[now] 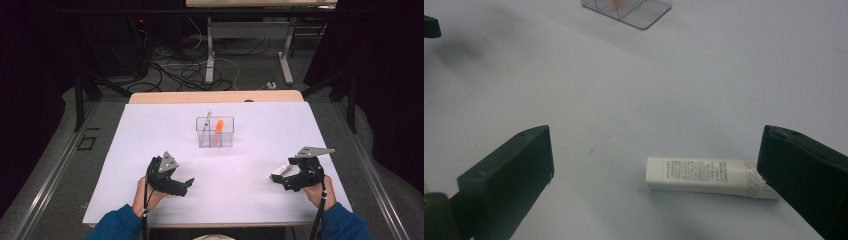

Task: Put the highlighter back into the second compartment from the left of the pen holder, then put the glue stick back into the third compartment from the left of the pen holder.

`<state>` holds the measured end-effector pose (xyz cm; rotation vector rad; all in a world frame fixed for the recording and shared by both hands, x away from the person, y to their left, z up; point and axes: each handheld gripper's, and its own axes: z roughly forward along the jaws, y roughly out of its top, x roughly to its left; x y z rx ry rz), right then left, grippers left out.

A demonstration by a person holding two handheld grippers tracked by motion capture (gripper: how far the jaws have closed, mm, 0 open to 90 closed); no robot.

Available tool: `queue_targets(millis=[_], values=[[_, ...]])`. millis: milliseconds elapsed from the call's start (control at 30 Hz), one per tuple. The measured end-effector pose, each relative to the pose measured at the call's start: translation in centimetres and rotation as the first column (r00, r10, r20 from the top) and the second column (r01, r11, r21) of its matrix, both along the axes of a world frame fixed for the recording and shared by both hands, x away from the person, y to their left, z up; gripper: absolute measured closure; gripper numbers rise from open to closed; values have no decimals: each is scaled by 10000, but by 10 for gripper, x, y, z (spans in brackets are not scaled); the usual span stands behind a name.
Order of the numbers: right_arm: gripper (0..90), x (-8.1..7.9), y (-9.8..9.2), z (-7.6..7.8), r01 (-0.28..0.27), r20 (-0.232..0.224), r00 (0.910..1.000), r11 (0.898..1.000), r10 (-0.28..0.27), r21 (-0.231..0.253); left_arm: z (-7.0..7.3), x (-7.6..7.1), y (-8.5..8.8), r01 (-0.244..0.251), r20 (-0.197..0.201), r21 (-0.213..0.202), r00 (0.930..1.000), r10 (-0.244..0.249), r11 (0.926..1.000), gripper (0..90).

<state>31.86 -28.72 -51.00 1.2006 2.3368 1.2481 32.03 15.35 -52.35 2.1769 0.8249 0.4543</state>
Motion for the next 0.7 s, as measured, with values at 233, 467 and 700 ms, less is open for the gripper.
queue_targets(millis=[233,467,700], values=[[6,2,-3,1,256,27,9997,9997,-256,31,0,2,3,-95,-64,-33,9999,95,9999,2],[41,4,-10,5,652,178,9977,9978,-654,122,0,2,3,-59,-28,48,10000,59,10000,2],[258,7,-20,6,1341,526,9896,9910,-1341,39,0,4,6,-89,-22,85,10000,89,9999,2]])
